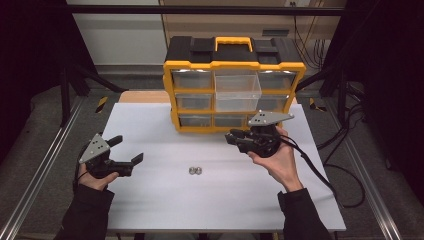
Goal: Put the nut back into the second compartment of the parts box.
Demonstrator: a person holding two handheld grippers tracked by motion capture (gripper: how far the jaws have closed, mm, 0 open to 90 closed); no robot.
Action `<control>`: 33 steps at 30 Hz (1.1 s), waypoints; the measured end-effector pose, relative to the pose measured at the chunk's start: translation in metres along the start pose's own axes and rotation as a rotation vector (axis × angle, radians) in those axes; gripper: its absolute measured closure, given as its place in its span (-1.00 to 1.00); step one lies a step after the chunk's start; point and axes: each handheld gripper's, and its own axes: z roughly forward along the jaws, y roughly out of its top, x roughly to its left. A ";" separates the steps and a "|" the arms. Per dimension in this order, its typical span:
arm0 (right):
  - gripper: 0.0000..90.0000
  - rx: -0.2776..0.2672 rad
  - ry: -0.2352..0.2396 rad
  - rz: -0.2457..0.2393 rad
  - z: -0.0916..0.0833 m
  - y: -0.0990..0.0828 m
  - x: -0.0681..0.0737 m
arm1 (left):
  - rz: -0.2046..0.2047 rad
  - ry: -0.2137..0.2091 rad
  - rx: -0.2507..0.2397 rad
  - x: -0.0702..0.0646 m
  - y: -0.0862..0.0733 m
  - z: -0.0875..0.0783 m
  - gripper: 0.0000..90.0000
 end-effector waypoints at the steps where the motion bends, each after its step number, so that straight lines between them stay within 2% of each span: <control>1: 0.56 -0.003 -0.001 0.001 -0.001 0.002 0.000 | 0.000 0.000 0.000 0.000 0.000 0.000 -0.98; 21: 0.56 -0.051 -0.021 -0.002 -0.022 0.035 -0.007 | 0.000 -0.001 0.001 0.000 0.000 0.000 -0.98; 33: 0.56 -0.071 -0.030 -0.013 -0.028 0.051 -0.006 | -0.002 -0.002 -0.001 0.000 0.000 0.000 -0.98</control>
